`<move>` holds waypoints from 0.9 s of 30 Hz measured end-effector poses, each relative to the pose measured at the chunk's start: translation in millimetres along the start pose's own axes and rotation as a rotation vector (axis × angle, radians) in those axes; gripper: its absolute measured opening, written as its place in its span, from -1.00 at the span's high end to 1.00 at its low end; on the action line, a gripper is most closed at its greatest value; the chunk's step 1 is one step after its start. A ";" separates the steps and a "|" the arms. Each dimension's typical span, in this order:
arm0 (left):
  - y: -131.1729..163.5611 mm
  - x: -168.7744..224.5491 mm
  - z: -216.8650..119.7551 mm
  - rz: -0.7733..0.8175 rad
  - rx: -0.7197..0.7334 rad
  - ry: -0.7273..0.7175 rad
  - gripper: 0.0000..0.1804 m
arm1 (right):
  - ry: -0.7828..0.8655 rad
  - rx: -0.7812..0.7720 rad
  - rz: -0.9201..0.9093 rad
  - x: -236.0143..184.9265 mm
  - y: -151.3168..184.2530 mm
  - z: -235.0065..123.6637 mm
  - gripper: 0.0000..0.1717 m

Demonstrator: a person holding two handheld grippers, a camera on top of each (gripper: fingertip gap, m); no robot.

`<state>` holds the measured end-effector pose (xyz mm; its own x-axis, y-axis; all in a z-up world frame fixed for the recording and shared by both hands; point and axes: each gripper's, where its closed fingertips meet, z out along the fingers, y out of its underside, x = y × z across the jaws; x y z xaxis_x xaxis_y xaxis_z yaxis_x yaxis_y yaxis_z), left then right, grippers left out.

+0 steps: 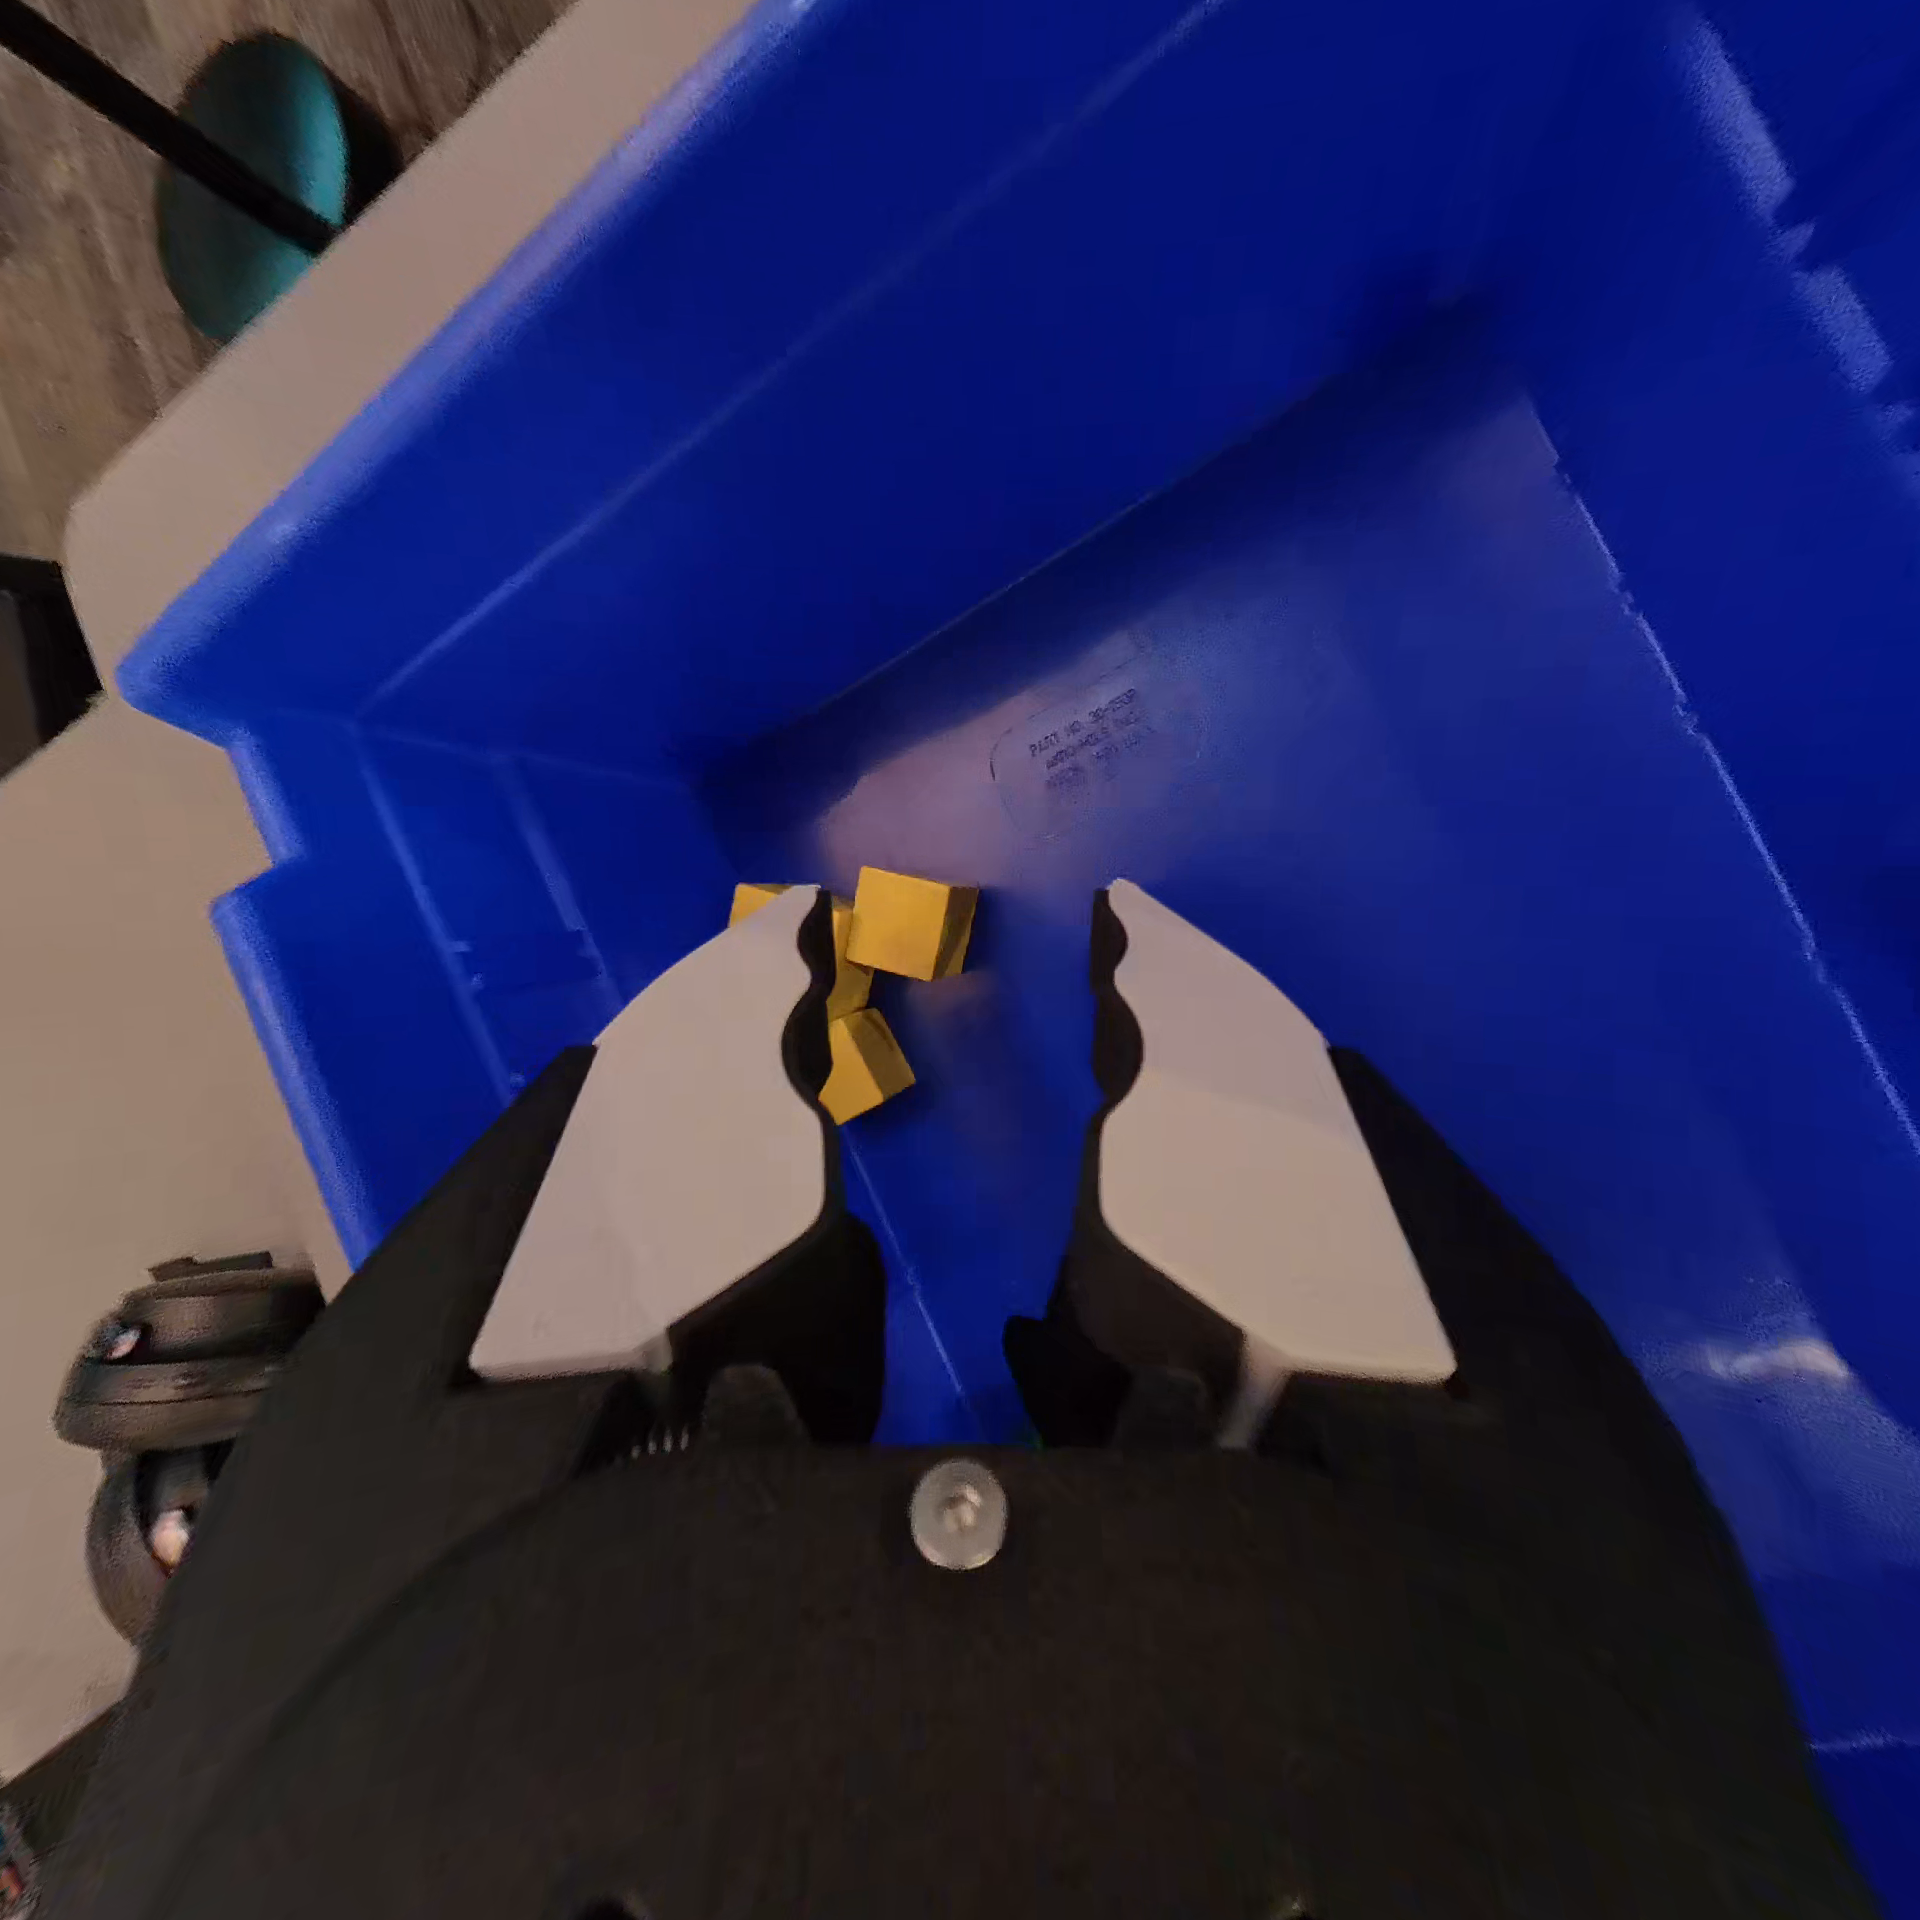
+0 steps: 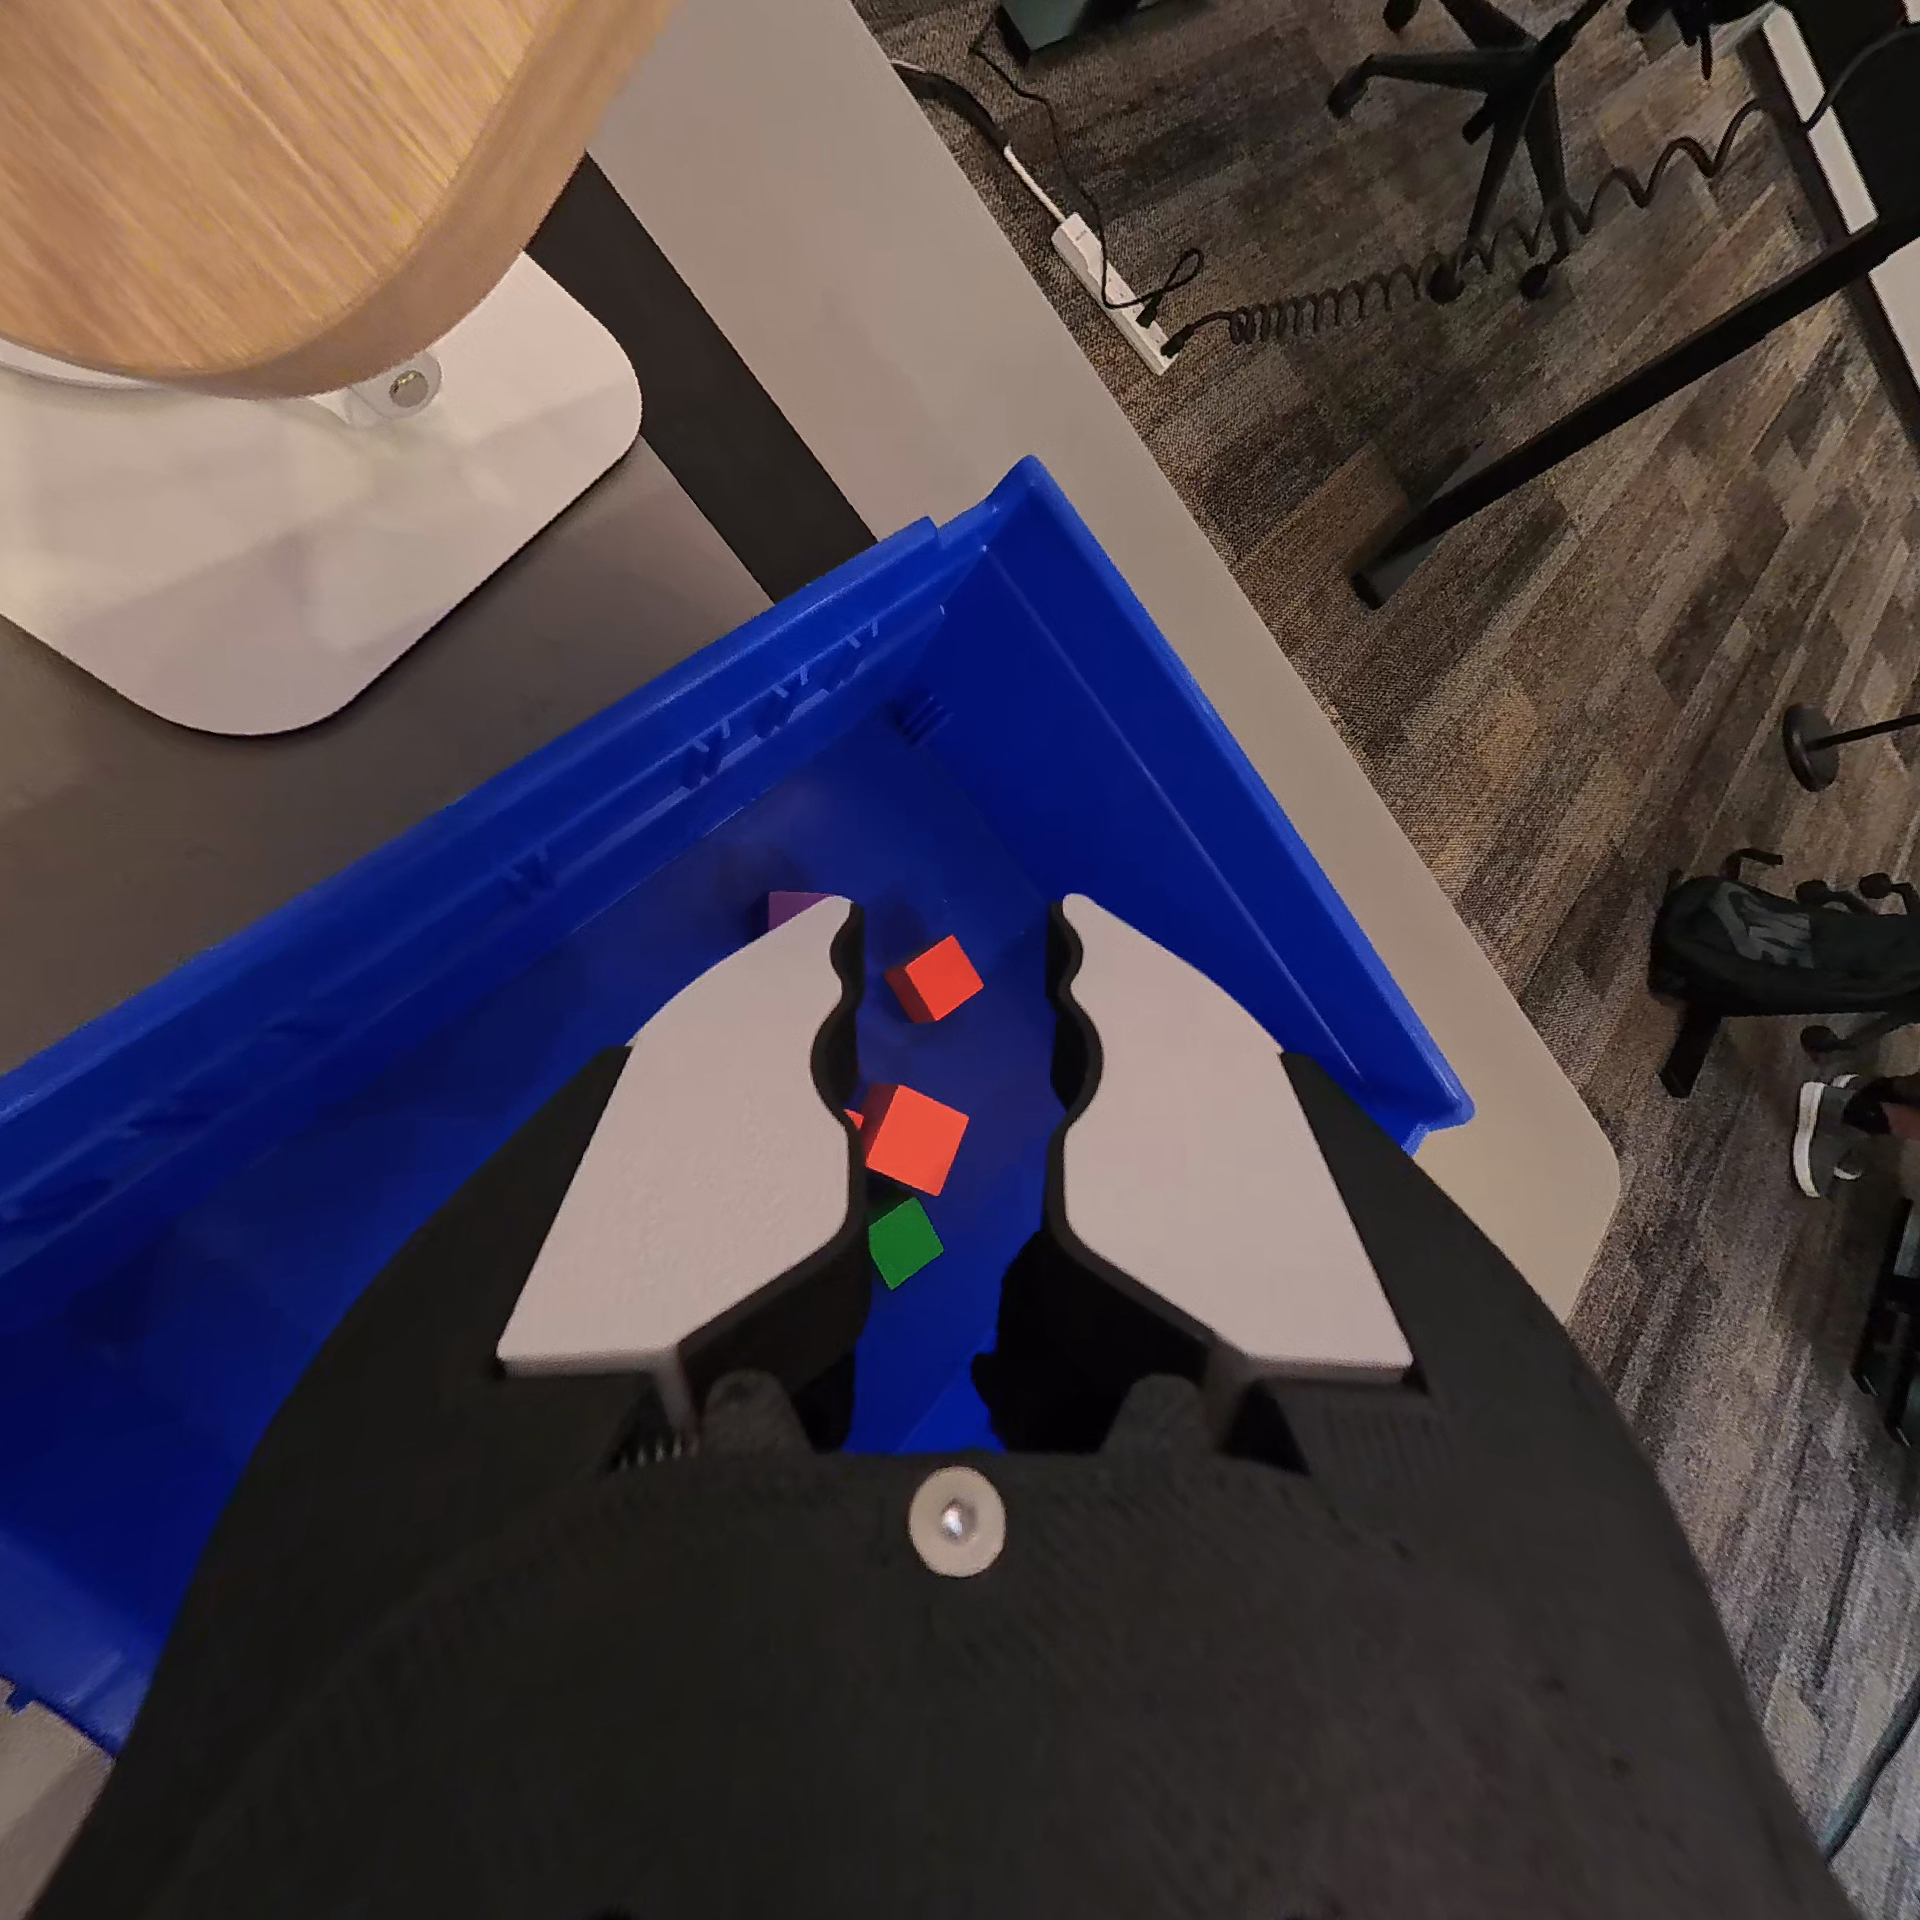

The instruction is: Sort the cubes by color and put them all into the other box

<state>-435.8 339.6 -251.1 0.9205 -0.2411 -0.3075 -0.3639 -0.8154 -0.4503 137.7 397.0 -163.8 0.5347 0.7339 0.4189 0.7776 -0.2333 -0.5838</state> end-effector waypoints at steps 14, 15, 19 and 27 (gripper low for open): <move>12.8 -19.5 24.9 -0.083 -0.101 -0.090 0.32 | -0.007 -0.015 -0.017 -4.2 0.8 5.9 0.60; 13.2 -20.3 25.4 -0.075 -0.105 -0.099 0.33 | -0.006 -0.015 -0.018 -4.5 0.6 6.1 0.60; 17.8 -16.6 23.1 -0.037 -0.153 -0.108 0.32 | -0.010 -0.017 -0.029 -6.6 0.2 6.9 0.60; 15.7 12.3 -1.8 -0.088 -0.124 0.134 0.52 | 0.002 -0.015 -0.018 -1.6 1.4 4.1 0.60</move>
<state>-429.9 322.9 -260.5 0.9618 -0.2270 -0.1528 -0.2681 -0.8932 -0.3611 136.6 398.2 -168.1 0.5216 0.7364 0.4308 0.7918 -0.2299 -0.5658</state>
